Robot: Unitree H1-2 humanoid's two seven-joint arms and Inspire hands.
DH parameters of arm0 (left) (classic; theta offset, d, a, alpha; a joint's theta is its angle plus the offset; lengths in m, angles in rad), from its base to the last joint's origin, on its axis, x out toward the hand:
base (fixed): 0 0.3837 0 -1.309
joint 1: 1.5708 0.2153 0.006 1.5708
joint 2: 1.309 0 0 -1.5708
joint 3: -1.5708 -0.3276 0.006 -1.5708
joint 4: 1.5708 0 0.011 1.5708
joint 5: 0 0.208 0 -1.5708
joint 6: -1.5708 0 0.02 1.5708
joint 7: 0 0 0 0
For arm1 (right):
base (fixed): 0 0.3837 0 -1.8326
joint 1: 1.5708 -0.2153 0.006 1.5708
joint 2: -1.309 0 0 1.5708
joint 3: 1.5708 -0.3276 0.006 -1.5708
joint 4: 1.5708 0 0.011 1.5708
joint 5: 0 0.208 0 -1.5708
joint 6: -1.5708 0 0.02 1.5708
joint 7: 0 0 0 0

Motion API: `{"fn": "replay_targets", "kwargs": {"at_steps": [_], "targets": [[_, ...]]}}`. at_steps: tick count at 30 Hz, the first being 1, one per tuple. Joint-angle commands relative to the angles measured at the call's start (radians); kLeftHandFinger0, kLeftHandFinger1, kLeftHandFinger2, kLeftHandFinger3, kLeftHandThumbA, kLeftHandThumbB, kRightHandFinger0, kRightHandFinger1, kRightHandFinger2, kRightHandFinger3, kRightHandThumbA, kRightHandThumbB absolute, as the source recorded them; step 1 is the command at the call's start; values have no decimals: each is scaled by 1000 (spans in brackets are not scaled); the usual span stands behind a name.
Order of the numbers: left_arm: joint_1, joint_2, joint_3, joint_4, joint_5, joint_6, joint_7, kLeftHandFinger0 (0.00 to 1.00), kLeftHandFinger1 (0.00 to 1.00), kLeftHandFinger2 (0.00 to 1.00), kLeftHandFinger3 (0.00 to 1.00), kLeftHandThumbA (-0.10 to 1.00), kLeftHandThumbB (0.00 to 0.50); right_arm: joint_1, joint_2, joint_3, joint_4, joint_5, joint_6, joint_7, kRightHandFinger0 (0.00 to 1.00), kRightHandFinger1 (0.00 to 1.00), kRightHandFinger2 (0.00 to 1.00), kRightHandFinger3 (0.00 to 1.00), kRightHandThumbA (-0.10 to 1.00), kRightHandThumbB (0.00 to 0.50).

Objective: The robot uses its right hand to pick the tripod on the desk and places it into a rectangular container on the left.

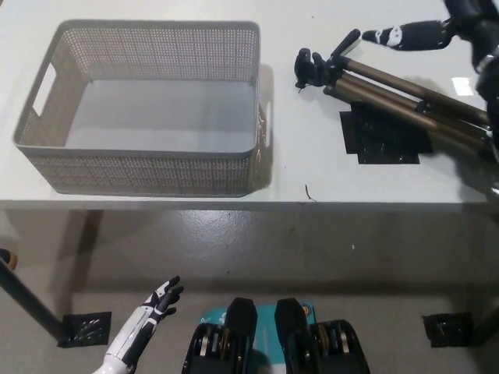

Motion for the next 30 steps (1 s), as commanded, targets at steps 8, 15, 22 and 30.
{"fn": "replay_targets", "kwargs": {"at_steps": [8,15,22,30], "targets": [[3,12,1,-21,-14,-56,-36,1000,1000,1000,1000,1000,500,-357,20,140,830,-57,57,14,1000,1000,1000,1000,1000,470],[-1,9,4,-3,-13,-72,-31,1000,1000,1000,1000,1000,500,-276,30,308,940,-143,45,-26,1000,1000,1000,1000,1000,474],[3,4,7,15,-16,-101,-38,1000,1000,1000,1000,1000,500,-153,59,461,981,-186,60,-76,1000,1000,1000,1000,1000,462],[-6,2,10,10,-3,-99,-34,1000,1000,1000,1000,1000,500,-113,77,504,975,-201,-18,-277,508,584,719,854,-68,295]]}}
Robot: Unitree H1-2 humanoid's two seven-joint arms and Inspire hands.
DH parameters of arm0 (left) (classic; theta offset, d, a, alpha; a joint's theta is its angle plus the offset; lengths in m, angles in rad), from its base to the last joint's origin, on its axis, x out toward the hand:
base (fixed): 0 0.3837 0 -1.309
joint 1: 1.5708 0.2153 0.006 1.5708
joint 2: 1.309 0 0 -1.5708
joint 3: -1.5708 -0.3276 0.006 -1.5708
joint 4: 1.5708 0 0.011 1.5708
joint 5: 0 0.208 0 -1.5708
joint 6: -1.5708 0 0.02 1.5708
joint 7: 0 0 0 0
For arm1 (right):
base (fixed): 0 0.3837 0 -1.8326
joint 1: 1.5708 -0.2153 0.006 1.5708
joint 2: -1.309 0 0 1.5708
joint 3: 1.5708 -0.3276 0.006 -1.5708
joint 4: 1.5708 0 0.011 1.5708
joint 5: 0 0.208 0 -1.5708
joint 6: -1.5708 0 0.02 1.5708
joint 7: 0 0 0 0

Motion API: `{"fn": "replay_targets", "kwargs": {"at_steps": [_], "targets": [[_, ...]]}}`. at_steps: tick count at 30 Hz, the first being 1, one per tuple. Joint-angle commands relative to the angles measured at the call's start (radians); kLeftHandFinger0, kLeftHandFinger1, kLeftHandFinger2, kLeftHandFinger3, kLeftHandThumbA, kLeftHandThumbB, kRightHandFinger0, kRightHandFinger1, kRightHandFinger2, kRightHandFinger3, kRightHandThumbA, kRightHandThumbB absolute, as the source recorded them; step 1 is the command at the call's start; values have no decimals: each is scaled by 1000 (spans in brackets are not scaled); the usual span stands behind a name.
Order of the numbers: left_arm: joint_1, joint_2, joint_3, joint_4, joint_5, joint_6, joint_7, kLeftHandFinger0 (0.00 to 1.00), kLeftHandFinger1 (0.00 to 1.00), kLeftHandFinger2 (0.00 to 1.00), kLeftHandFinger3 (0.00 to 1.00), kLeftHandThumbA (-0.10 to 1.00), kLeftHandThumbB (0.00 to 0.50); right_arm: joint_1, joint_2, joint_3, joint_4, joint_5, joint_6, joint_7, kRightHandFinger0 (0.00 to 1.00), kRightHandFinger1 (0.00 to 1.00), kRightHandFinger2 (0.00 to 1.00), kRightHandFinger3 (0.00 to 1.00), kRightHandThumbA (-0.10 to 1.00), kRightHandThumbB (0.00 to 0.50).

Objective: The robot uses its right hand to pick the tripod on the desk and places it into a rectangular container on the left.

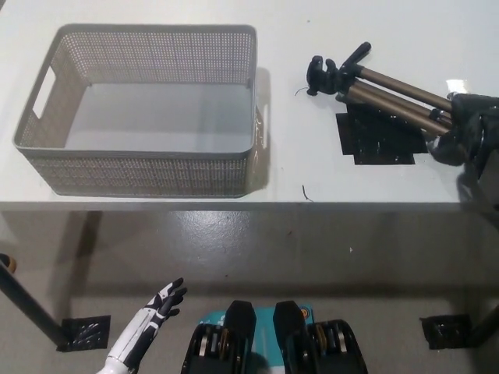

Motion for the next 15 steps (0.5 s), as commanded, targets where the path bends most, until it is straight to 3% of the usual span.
{"fn": "replay_targets", "kwargs": {"at_steps": [1,2,4,5,6,8,9,10,11,12,13,14,15], "targets": [[-9,5,7,-13,-7,-48,-12,1000,1000,1000,1000,1000,500,50,28,24,22,-38,-57,-143,384,478,625,790,-99,241],[-12,6,6,-12,-5,-49,-13,1000,1000,1000,1000,1000,500,50,25,14,18,-27,-89,-193,347,456,592,737,-100,210],[-13,5,6,-8,-5,-52,-14,1000,1000,1000,1000,1000,500,51,22,2,15,-15,-113,-250,270,365,478,608,-100,209],[-13,5,6,-9,-7,-49,-15,1000,1000,1000,1000,1000,500,49,20,-5,13,-8,-130,-273,330,428,522,600,-100,216],[-14,6,6,-9,-6,-47,-15,1000,1000,1000,1000,1000,500,47,18,-5,13,-9,-140,-283,324,420,535,621,-100,204],[-19,5,7,-7,-8,-42,-17,1000,1000,1000,1000,1000,500,32,11,-20,7,4,-182,-314,110,214,350,483,-100,192],[-19,5,6,-7,-8,-42,-17,1000,1000,1000,1000,1000,500,29,10,-23,6,6,-188,-317,86,192,332,470,-100,194],[-17,4,6,-9,-12,-42,-22,1000,1000,1000,1000,1000,500,19,8,-31,3,10,-205,-332,16,138,298,449,-100,165],[-17,4,5,-5,-8,-50,-21,1000,1000,1000,1000,1000,500,8,6,-35,1,11,-216,-337,8,164,377,466,-100,145],[-17,4,6,-7,-11,-36,-24,1000,1000,1000,1000,1000,500,-5,3,-35,-6,6,-237,-367,0,185,496,474,-100,165],[-18,6,7,-8,-10,-33,-27,1000,1000,1000,1000,1000,500,-14,2,-38,-10,4,-249,-383,6,275,666,555,-100,172],[-18,8,6,-11,-9,-30,-29,1000,1000,1000,1000,1000,500,-37,-2,-40,-19,0,-263,-401,1,321,759,619,-100,161],[-20,7,6,-10,-9,-30,-29,1000,1000,1000,1000,1000,500,-53,-5,-39,-24,-6,-270,-408,0,337,782,647,-100,157]]}}
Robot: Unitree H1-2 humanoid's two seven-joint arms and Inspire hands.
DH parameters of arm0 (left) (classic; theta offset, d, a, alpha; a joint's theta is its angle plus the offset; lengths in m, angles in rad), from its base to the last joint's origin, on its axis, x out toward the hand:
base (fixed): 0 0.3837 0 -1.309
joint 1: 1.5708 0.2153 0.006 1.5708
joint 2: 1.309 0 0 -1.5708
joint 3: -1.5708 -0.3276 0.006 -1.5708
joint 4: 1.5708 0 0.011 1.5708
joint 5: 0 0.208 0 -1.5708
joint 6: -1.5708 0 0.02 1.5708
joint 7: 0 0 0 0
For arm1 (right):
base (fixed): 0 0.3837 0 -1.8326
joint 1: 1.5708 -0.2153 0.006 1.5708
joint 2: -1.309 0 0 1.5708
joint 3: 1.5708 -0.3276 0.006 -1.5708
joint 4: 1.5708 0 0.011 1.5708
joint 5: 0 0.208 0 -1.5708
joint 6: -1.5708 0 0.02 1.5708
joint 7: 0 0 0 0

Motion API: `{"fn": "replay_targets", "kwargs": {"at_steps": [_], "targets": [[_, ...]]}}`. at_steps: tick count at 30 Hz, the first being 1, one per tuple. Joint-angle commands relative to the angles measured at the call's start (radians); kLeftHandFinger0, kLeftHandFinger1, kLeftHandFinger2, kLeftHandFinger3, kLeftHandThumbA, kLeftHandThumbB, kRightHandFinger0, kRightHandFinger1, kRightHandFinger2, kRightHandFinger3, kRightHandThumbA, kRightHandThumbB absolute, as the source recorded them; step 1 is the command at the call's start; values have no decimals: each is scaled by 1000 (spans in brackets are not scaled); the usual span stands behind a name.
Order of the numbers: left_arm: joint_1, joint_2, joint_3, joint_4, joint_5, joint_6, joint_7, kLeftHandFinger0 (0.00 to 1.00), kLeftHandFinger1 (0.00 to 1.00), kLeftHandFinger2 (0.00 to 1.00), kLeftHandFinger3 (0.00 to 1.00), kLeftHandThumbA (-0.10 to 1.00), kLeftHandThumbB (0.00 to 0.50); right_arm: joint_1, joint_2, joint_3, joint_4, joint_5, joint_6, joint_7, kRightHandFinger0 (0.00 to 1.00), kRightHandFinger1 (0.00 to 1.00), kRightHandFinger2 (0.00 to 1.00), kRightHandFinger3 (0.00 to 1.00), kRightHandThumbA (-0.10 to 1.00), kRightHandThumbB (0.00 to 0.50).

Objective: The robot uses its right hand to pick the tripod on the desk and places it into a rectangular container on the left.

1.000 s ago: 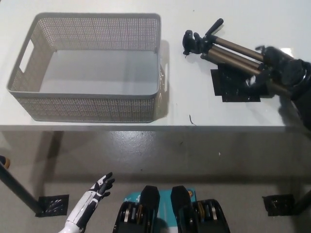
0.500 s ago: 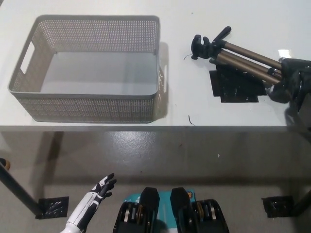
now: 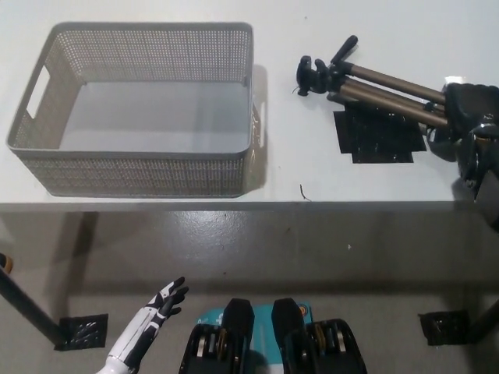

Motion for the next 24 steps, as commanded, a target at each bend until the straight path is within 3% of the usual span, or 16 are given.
{"fn": "replay_targets", "kwargs": {"at_steps": [1,2,3,4,5,6,8,9,10,11,12,13,15,17,21,24], "targets": [[-14,9,4,-13,-7,-18,-16,1000,1000,1000,1000,1000,500,-106,-19,-4,-40,-15,-137,-118,0,373,837,673,-100,156],[-15,9,5,-14,-7,-17,-16,1000,1000,1000,1000,1000,500,-114,-23,-4,-44,-17,-150,-125,0,433,994,856,-100,31],[-16,12,3,-11,3,-24,-13,1000,1000,1000,1000,1000,500,-128,-30,-4,-57,-22,-177,-156,38,503,978,911,-100,166],[-16,12,3,-12,2,-18,-14,1000,1000,1000,1000,1000,500,-156,-38,-13,-77,-18,-179,-143,113,542,958,924,-100,151],[-16,11,2,-16,3,-6,-14,1000,1000,1000,1000,1000,500,-185,-50,-25,-113,-13,-185,-132,5,425,860,822,-100,160],[-15,8,1,-15,1,-7,-15,1000,1000,1000,1000,1000,500,-192,-57,-31,-130,-13,-200,-141,0,413,840,727,-100,169],[-13,7,-1,-14,6,-14,-12,1000,1000,1000,1000,1000,500,-210,-80,-61,-228,-7,-209,-132,0,350,801,696,-100,189],[-13,9,-2,-9,6,-21,-14,1000,1000,1000,1000,1000,500,-221,-90,-68,-274,-14,-196,-115,0,359,844,700,-100,205],[-13,9,-2,-7,6,-23,-14,1000,1000,1000,1000,1000,500,-227,-98,-70,-305,-23,-188,-108,0,410,921,745,-100,206],[-9,11,-1,-7,3,-22,-16,1000,1000,1000,1000,1000,500,-239,-106,-72,-337,-32,-199,-104,0,488,987,855,-100,205],[-9,11,-2,-7,2,-22,-18,1000,1000,1000,1000,1000,500,-240,-110,-76,-351,-35,-201,-100,0,549,989,978,-100,211],[-7,10,-2,-4,3,-23,-16,1000,1000,1000,1000,1000,500,-239,-114,-86,-374,-32,-224,-110,0,546,955,1000,-100,188],[-1,6,-2,-6,3,-18,-13,1000,1000,1000,1000,1000,500,-247,-115,-100,-426,-36,-213,-89,0,396,855,801,-100,161],[3,6,-4,-6,10,-22,-9,1000,1000,1000,1000,1000,500,-253,-116,-114,-466,-42,-202,-75,0,282,781,682,-100,156],[13,8,-6,4,18,-39,-5,1000,1000,1000,1000,1000,500,-258,-112,-143,-528,-46,-196,-62,0,258,806,749,-100,135],[16,13,-11,9,43,-53,4,1000,1000,1000,1000,1000,500,-262,-116,-160,-560,-47,-188,-28,0,332,842,849,-100,110]]}}
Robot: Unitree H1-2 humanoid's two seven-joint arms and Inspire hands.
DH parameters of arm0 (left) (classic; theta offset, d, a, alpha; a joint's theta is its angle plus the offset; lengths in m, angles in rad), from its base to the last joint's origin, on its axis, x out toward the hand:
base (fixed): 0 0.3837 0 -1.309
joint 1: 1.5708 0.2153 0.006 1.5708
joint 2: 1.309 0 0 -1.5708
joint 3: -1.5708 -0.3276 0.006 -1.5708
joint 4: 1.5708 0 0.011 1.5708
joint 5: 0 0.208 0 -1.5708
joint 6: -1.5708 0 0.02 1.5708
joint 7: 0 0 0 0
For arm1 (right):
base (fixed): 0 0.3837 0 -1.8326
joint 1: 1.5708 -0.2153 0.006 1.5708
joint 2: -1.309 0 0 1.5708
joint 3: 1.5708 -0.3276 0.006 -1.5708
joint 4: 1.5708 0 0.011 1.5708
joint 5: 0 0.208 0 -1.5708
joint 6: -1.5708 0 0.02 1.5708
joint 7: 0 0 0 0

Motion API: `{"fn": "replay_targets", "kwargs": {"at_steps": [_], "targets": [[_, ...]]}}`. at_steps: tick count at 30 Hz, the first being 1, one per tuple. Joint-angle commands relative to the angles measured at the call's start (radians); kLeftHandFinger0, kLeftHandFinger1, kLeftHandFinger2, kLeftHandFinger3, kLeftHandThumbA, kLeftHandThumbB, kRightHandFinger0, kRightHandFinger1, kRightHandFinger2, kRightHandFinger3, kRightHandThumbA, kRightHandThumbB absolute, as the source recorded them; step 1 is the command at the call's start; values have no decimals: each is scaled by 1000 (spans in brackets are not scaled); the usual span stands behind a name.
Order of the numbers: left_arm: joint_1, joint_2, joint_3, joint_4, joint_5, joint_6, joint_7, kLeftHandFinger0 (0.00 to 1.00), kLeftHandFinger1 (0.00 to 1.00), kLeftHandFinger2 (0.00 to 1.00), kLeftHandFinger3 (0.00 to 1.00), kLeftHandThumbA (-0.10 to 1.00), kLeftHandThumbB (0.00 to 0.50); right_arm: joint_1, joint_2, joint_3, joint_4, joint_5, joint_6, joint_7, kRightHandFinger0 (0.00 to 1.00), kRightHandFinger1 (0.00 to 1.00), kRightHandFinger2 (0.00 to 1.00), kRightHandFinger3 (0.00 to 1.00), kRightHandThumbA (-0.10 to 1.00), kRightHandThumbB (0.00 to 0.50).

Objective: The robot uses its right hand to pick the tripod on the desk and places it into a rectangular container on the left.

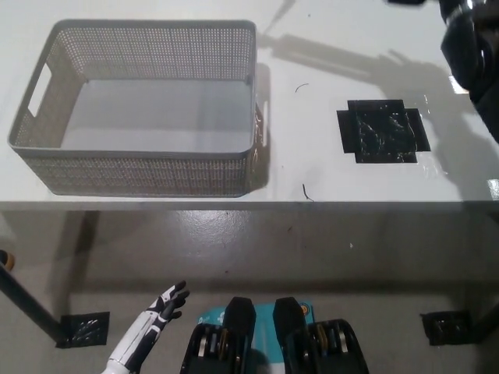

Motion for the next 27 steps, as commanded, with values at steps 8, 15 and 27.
{"fn": "replay_targets", "kwargs": {"at_steps": [8,15,27], "targets": [[10,14,-14,18,42,-51,-9,1000,1000,1000,1000,1000,500,-112,-26,-20,-127,-69,-40,10,0,391,856,916,-100,150],[10,17,-23,26,52,-58,-9,1000,1000,1000,1000,1000,500,-86,30,73,-165,-165,-51,51,0,156,659,700,-100,306],[5,22,-39,26,50,-61,-23,1000,1000,1000,1000,1000,500,7,108,215,-149,-312,-64,-23,0,5,531,311,-100,300]]}}
